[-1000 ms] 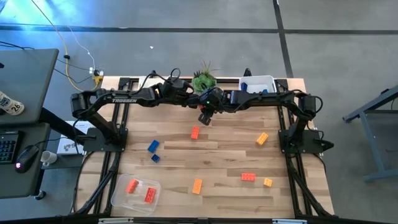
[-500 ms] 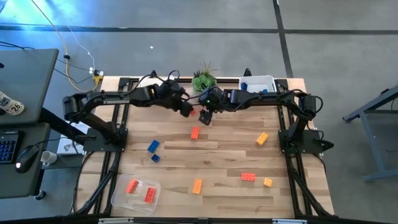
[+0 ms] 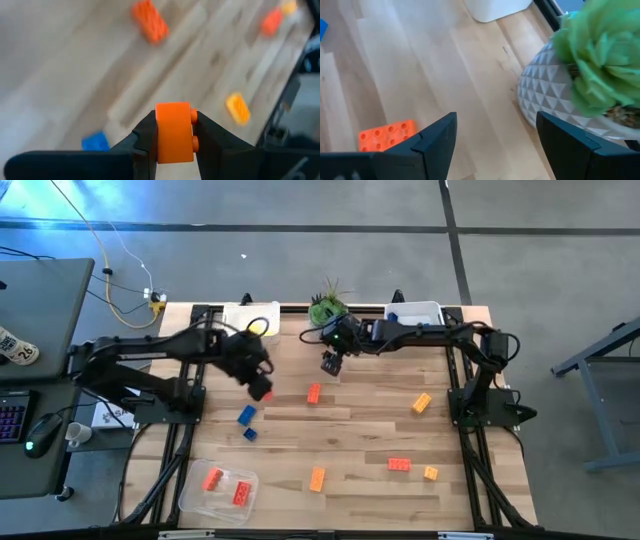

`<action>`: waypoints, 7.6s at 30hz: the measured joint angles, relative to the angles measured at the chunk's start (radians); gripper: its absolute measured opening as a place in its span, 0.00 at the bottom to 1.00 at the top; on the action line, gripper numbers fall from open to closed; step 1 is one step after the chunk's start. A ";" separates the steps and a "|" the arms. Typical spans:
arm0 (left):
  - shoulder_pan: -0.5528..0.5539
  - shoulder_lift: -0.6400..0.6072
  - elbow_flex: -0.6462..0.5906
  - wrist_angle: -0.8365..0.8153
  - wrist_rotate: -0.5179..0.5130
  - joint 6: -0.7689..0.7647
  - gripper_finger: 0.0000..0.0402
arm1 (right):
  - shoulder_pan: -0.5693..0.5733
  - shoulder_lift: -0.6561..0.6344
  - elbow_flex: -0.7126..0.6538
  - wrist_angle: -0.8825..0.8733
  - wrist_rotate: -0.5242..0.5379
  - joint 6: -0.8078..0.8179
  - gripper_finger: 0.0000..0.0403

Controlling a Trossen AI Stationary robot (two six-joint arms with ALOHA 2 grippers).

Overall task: Sort & place blocks by color
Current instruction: Put the orange game piece into the transparent bin, then put the blue game piece into the right white bin

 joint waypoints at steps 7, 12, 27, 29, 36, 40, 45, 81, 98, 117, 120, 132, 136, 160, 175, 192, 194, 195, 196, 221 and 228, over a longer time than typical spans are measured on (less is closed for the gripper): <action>-0.200 -0.079 0.000 -0.185 0.072 -0.089 0.18 | -0.044 0.000 0.000 0.005 0.000 0.000 0.64; -0.378 -0.081 0.000 -0.230 0.109 -0.189 0.18 | -0.068 0.000 0.000 0.015 0.000 0.000 0.64; -0.777 0.000 -0.001 -0.208 0.123 -0.413 0.18 | -0.098 0.000 0.000 0.047 0.000 -0.011 0.64; -0.809 0.026 -0.001 -0.182 0.144 -0.426 0.18 | -0.098 0.000 0.000 0.048 0.000 -0.028 0.64; -0.883 0.135 -0.001 -0.028 0.175 -0.482 0.19 | -0.109 0.000 0.000 0.057 0.000 -0.052 0.64; -0.890 0.193 -0.001 0.000 0.212 -0.508 0.22 | -0.115 0.000 0.000 0.057 0.000 -0.053 0.64; -0.890 0.251 -0.001 0.014 0.240 -0.535 0.31 | -0.120 0.000 0.000 0.057 -0.003 -0.063 0.64; -0.310 0.105 -0.043 -0.232 -0.260 -0.585 0.47 | -0.120 0.000 0.000 0.018 -0.067 -0.122 0.64; -0.174 0.127 -0.209 -0.091 -0.250 -0.450 0.47 | -0.121 0.000 0.000 0.018 -0.037 -0.067 0.64; -0.178 0.326 -0.209 -0.040 -0.134 -0.366 0.46 | -0.122 0.000 0.000 0.042 -0.033 -0.018 0.64; -0.182 0.354 -0.209 -0.039 -0.134 -0.352 0.46 | -0.122 0.000 0.000 0.045 -0.033 -0.018 0.64; -0.184 0.439 -0.209 -0.040 -0.130 -0.281 0.46 | -0.122 0.000 0.000 0.049 -0.032 0.038 0.64; -0.184 0.446 -0.209 -0.039 -0.136 -0.261 0.46 | -0.122 0.000 0.000 0.047 -0.030 0.038 0.64; -0.069 0.313 -0.148 0.091 -0.207 0.021 0.15 | -0.121 0.000 0.000 0.052 -0.332 0.060 0.64; 0.164 0.118 -0.093 0.530 -0.155 0.124 0.15 | -0.121 0.000 0.000 0.113 -0.661 0.045 0.64; 0.282 0.090 -0.093 0.921 0.046 0.150 0.15 | -0.122 0.000 0.000 0.450 -0.846 0.096 0.64; 0.285 0.090 -0.093 0.945 0.047 0.149 0.15 | -0.122 0.000 0.000 0.482 -0.847 0.113 0.64; 0.285 0.090 -0.093 0.958 0.047 0.149 0.15 | -0.122 0.000 0.000 0.502 -0.847 0.116 0.64; 0.285 0.090 -0.093 0.968 0.047 0.149 0.15 | -0.122 0.000 0.000 0.523 -0.846 0.124 0.64; 0.284 0.092 -0.094 1.058 0.039 0.222 0.27 | -0.129 -0.004 0.001 0.612 -0.812 0.214 0.20; 0.285 0.095 -0.094 1.058 -0.006 0.221 0.35 | -0.128 -0.002 0.002 0.510 -0.760 0.214 0.20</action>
